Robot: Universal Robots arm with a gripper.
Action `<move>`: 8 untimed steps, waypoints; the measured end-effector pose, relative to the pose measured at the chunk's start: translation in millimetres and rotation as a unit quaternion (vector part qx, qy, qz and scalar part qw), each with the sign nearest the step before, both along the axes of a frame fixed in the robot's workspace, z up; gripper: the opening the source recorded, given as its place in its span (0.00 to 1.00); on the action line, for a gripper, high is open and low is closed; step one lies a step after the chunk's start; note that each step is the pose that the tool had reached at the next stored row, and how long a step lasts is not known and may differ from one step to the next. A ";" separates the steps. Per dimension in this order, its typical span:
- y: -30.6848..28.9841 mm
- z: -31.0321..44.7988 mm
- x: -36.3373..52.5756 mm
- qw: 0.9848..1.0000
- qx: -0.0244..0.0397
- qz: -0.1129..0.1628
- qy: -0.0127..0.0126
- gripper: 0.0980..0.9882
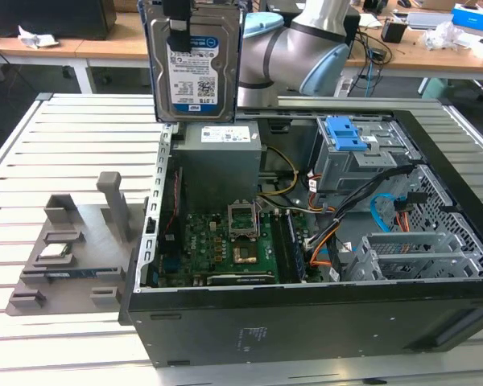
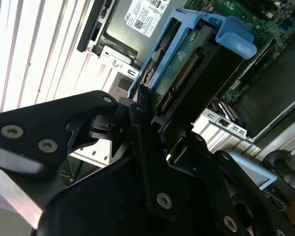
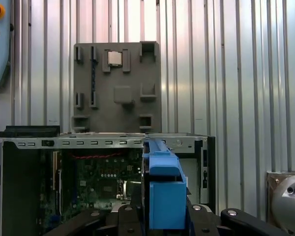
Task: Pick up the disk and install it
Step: 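Pick up the disk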
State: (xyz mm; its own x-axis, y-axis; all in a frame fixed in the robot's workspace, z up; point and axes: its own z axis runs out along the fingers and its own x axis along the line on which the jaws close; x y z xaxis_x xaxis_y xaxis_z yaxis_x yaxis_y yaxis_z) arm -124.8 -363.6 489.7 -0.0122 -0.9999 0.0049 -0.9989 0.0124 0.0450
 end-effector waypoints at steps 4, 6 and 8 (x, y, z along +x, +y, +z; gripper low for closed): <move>0.0 0.0 11.7 1.000 0.000 0.000 0.000 0.30; 0.0 0.0 20.1 1.000 0.000 0.000 0.000 0.30; 0.0 0.0 25.1 1.000 0.000 0.000 0.000 0.30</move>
State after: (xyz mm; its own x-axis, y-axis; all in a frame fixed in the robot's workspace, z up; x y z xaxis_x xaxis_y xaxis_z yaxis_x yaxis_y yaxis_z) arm -99.7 -363.5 489.7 -0.0123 -0.9999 0.0049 -0.9989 0.0125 0.0450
